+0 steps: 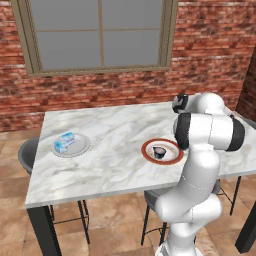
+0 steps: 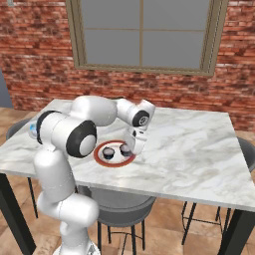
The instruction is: Place two yogurt containers on each plate.
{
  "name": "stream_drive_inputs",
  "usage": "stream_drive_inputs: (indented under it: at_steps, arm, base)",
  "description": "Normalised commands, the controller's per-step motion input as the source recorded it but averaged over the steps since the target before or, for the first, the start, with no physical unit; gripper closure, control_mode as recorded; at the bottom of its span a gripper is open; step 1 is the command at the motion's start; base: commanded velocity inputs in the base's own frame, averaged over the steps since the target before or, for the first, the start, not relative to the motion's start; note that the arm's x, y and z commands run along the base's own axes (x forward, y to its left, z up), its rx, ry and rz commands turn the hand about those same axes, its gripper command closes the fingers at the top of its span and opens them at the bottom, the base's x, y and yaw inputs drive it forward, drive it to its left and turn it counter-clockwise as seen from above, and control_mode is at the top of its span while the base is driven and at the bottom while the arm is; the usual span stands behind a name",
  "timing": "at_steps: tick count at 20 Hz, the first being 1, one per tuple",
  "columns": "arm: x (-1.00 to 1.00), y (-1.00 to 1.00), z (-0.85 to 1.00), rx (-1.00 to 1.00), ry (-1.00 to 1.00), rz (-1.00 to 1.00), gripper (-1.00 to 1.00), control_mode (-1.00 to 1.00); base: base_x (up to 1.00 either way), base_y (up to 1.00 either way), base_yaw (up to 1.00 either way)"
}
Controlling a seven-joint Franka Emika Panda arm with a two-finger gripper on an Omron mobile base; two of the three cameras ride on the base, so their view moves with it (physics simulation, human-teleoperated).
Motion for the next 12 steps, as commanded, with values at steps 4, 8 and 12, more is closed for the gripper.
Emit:
stream_drive_inputs:
  at_steps: [4,8,12]
  arm:
    - [0.07,0.54,0.0,-0.01,0.01,-0.25,1.0,-1.0]
    - [0.2,0.15,0.0,-0.07,0.01,-0.16,1.0,-1.0]
    - [0.21,0.01,-0.03,-0.09,0.0,-0.07,1.0,-1.0]
  base:
    - [0.0,0.0,0.0]
    - [0.0,0.0,0.0]
    - [0.0,0.0,0.0]
